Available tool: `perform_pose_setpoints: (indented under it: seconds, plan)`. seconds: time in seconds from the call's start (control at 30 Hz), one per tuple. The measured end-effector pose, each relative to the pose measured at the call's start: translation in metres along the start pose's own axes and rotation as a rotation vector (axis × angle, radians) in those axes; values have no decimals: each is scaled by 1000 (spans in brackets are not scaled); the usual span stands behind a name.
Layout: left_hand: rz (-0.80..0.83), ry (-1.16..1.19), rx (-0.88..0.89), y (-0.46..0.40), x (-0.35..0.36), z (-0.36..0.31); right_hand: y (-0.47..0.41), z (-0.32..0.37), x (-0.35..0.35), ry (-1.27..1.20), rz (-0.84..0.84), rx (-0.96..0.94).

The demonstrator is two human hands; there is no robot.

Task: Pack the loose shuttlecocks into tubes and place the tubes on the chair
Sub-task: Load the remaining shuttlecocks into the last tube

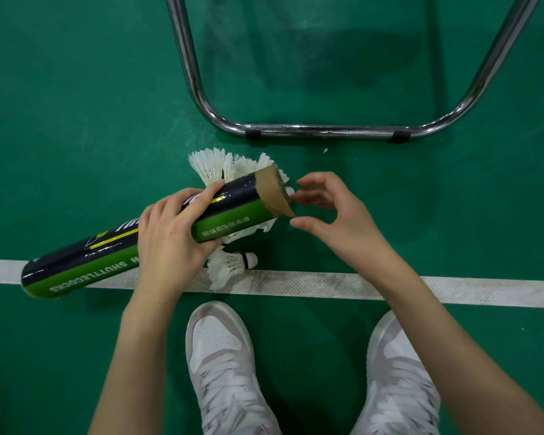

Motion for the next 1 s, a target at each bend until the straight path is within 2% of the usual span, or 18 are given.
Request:
perform_pose_setpoints:
  seconds: [0.3, 0.7, 0.8, 1.0]
  plan:
    - [16, 25, -38, 6, 6, 19, -33, -29, 1, 79, -125, 7]
    - [3, 62, -59, 7, 0, 22, -72, -42, 25, 242, 3, -8]
    - [6, 66, -66, 8, -2, 24, -76, -45, 29, 316, -25, -2]
    - [12, 82, -71, 8, -4, 23, -70, -53, 20, 281, -44, 7]
Point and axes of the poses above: each hand's wrist, its own y-axis away from the middle knuckle, its own x-axis out of the palm, z = x × y, the point moved 7 cm from there along -y, towards the middle knuckle, and after that the axes turned 3 degrees about z, right-handed, at the moved point
